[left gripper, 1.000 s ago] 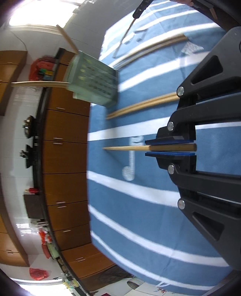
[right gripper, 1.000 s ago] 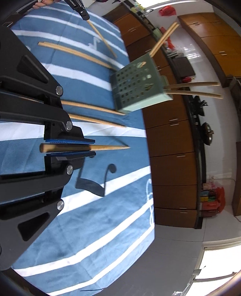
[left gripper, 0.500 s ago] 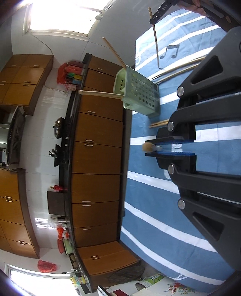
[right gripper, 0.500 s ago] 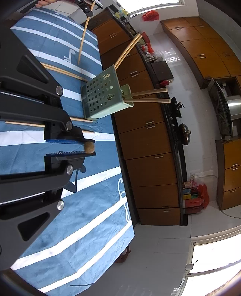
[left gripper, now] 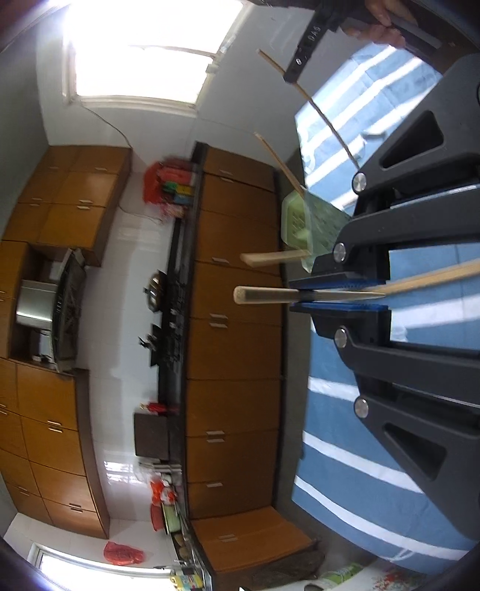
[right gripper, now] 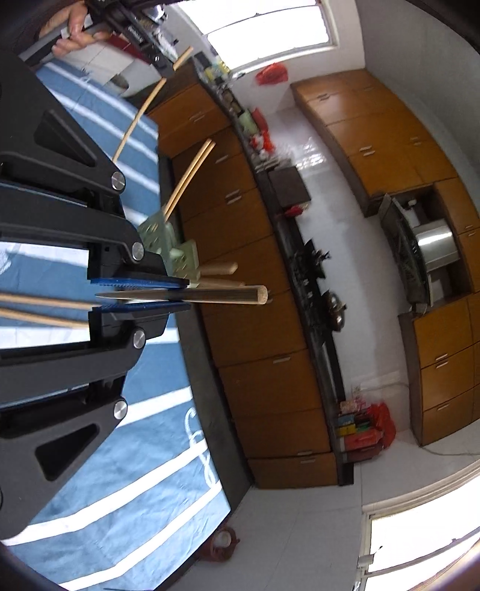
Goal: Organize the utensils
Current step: 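Carry both chopsticks over the green holder and lower them in upright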
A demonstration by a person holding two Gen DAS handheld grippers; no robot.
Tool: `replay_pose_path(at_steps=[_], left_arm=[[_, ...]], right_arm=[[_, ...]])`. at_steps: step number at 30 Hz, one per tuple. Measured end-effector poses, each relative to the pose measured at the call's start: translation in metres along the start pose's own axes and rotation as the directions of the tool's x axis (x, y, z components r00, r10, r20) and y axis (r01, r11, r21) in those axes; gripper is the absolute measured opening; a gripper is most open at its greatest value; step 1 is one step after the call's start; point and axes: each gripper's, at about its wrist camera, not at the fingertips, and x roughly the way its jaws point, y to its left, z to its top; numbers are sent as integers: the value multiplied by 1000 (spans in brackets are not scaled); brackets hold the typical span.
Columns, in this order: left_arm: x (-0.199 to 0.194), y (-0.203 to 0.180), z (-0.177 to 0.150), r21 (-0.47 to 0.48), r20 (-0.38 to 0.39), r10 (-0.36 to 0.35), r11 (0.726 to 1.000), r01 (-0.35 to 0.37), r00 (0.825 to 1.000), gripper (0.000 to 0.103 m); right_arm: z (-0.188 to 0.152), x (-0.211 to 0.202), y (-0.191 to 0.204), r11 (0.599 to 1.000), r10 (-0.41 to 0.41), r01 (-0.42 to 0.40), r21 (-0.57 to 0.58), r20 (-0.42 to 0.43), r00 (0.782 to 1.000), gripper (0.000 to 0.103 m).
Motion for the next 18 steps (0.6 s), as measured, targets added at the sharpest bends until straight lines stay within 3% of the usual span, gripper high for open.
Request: replay_pose_path(at_steps=[6, 10, 15, 18], left_arm=[[-5, -26, 38, -39, 112, -54, 998, 58, 992, 7], [3, -41, 56, -64, 177, -47, 996, 59, 983, 7], [29, -48, 65, -94, 196, -21, 995, 40, 980, 7], [53, -53, 63, -82, 168, -6, 996, 20, 986, 8]], right_arm=[[31, -6, 26, 997, 74, -74, -7, 101, 992, 8], [43, 0, 38, 998, 52, -46, -40, 166, 985, 8], [51, 28, 42, 999, 21, -14, -47, 170, 985, 8], [51, 48, 40, 999, 6, -1, -42, 135, 991, 8]])
